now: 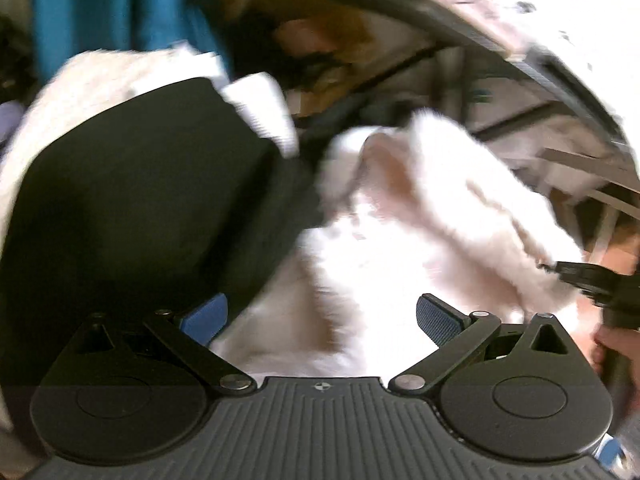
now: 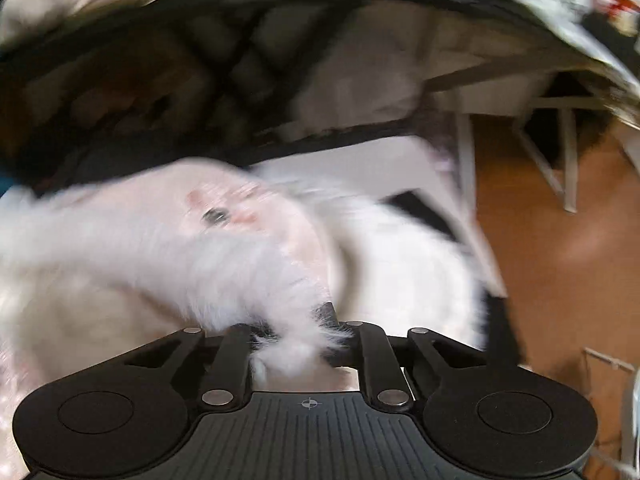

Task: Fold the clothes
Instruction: 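Lift the pink jacket up off the pile with both grippers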

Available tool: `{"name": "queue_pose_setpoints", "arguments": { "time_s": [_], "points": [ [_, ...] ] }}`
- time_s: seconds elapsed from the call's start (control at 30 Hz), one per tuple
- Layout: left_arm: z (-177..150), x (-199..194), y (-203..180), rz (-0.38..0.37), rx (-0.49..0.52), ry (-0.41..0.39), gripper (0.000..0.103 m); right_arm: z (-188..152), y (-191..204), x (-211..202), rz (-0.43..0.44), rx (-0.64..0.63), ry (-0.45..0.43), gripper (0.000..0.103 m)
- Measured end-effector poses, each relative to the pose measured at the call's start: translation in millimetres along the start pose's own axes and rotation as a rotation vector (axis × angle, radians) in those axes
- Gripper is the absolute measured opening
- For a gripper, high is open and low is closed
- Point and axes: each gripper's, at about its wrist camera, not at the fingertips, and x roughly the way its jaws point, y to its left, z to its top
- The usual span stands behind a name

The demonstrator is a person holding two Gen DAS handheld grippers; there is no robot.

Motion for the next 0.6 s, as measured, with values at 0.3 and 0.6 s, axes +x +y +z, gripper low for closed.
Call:
{"name": "queue_pose_setpoints", "arguments": {
  "time_s": [0.3, 0.6],
  "points": [
    [-20.5, 45.0, -35.4, -0.144, 0.148, 0.127, 0.101, -17.3, -67.1, 11.8, 0.006, 0.149, 0.057, 0.032],
    [-9.4, 58.5, -44.4, -0.029, 0.122, 0.130, 0.013, 6.3, -52.1, -2.8, 0.083, 0.158, -0.016, 0.004]
  ]
}}
